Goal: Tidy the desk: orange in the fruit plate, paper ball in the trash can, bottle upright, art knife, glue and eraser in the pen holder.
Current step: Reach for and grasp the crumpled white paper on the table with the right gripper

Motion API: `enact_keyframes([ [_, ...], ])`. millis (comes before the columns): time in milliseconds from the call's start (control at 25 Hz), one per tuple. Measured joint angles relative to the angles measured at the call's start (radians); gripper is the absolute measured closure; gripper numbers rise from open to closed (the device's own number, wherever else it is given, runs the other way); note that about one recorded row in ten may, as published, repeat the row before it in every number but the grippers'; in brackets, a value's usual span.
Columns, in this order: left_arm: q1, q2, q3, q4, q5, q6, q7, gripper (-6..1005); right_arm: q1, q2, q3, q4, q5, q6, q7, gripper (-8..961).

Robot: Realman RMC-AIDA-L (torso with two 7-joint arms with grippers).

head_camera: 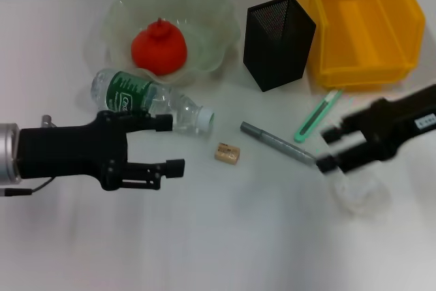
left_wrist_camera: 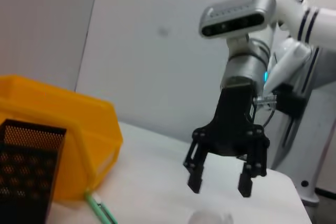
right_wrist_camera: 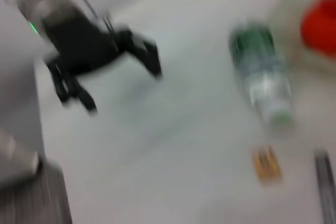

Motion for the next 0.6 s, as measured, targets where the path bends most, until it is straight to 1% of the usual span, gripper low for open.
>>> enact_keyframes([
  [40, -0.002, -0.003, 0.0, 0.0, 0.007, -0.004, 0.0, 133, 0.036, 0.002, 0.0, -0.032, -0.117, -0.038, 0.044, 230],
  [80, -0.003, -0.005, 0.0, -0.002, 0.013, -0.008, 0.0, 133, 0.036, 0.002, 0.0, -0.032, -0.117, -0.038, 0.044, 230],
  [120, -0.006, -0.007, 0.0, -0.005, 0.019, -0.013, 0.0, 133, 0.048, 0.008, 0.0, -0.049, -0.173, -0.053, 0.058, 230],
  [240, -0.014, -0.009, 0.001, -0.012, 0.027, -0.021, 0.0, 133, 0.064, 0.039, -0.007, -0.116, -0.292, -0.068, 0.077, 230],
  [320, -0.019, -0.009, 0.001, -0.015, 0.027, -0.024, -0.001, 134, 0.062, 0.05, -0.035, -0.143, -0.328, -0.068, 0.079, 230],
  [440, -0.024, -0.009, 0.001, -0.02, 0.029, -0.027, -0.002, 134, 0.058, 0.052, -0.092, -0.146, -0.34, -0.06, 0.081, 230],
  [600, -0.034, -0.009, 0.002, -0.022, 0.03, -0.029, -0.009, 134, 0.043, 0.056, -0.162, -0.14, -0.355, -0.011, 0.085, 230],
])
